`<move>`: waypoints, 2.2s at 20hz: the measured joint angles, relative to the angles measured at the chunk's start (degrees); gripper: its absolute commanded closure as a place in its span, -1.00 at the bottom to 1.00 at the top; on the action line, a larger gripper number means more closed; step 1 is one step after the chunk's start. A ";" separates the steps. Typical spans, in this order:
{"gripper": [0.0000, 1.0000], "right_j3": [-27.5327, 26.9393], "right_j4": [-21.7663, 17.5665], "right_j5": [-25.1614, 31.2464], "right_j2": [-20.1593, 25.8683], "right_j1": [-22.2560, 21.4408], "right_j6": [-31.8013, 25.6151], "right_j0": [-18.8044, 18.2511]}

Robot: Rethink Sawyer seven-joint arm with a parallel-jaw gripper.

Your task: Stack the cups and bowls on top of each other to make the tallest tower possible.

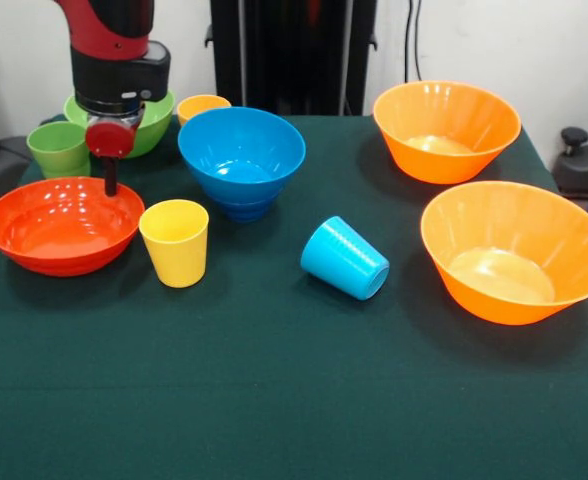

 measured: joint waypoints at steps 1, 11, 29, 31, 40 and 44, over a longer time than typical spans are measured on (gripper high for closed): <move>-1.00 0.00 0.00 0.00 0.00 0.06 0.00 0.00; -1.00 0.00 0.00 0.00 -0.01 0.12 0.00 0.05; -1.00 -0.85 -0.01 0.01 -0.11 0.14 0.00 0.16; -1.00 -1.17 -0.01 0.01 -0.11 0.34 0.00 0.15; -1.00 -1.70 -0.01 0.02 -0.13 0.35 0.00 0.15; -1.00 -1.83 -0.01 0.02 -0.15 0.36 0.00 0.16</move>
